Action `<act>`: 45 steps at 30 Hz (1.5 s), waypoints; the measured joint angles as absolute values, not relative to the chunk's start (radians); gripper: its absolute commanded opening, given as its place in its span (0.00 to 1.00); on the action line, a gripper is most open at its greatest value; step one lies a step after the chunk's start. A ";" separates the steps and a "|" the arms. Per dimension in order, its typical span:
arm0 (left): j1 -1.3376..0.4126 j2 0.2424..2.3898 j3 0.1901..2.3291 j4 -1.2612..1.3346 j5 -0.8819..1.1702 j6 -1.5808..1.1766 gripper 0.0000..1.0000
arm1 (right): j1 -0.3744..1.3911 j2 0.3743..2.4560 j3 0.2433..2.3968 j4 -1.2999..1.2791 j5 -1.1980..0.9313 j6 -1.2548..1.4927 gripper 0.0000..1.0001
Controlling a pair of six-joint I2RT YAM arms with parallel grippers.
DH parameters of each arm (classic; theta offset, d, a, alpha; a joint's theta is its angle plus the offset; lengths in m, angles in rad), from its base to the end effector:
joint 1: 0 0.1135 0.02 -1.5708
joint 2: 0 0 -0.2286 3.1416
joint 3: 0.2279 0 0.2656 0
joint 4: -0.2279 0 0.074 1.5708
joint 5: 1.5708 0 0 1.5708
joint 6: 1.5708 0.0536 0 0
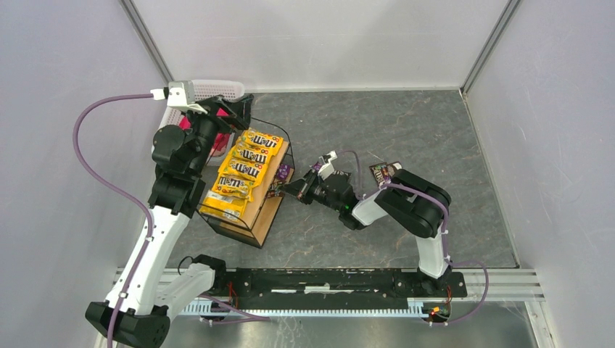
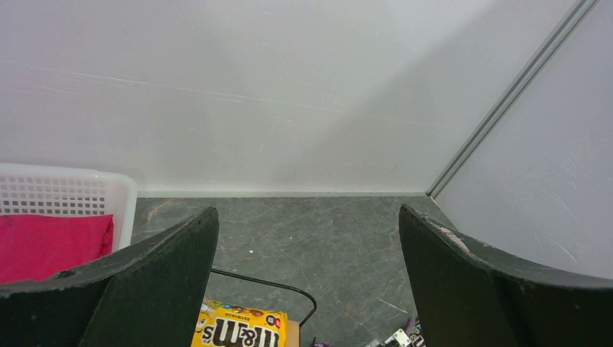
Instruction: Place and organize the candy bags onto the shelf
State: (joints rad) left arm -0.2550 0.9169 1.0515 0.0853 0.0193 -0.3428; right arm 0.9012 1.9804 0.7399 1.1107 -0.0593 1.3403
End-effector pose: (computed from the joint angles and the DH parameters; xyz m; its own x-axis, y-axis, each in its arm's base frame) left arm 0.2453 -0.0650 0.4170 0.1079 -0.3754 -0.9206 0.3256 0.8882 -0.3241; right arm 0.2322 0.2985 0.0814 -0.8159 0.5352 -0.2191 -0.1089 0.2298 0.9671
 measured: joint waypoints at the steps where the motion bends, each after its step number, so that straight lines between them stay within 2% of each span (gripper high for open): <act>1: -0.244 0.917 1.049 0.088 0.029 -0.344 1.00 | 0.909 1.980 0.740 1.096 -0.031 1.336 0.00; 9: -0.120 0.931 1.019 0.139 0.114 -0.410 0.99 | 0.935 2.023 0.781 0.969 0.124 1.307 0.00; 30: -0.112 0.952 1.019 0.169 0.192 -0.436 0.98 | 0.994 2.065 0.903 0.828 0.297 1.261 0.02; 32: -0.112 0.952 1.019 0.172 0.193 -0.436 0.98 | 0.994 2.071 0.909 0.828 0.298 1.255 0.07; 37: -0.112 0.952 1.019 0.175 0.194 -0.436 0.98 | 0.994 2.075 0.913 0.825 0.297 1.233 0.40; 39: -0.112 0.952 1.019 0.175 0.194 -0.436 0.98 | 0.994 2.074 0.913 0.823 0.293 1.214 0.48; 42: -0.112 0.952 1.019 0.175 0.194 -0.436 0.98 | 0.992 2.037 0.888 0.822 0.289 1.171 0.55; 45: -0.112 0.951 1.019 0.175 0.194 -0.436 0.98 | 0.985 1.944 0.817 0.788 0.284 1.106 0.57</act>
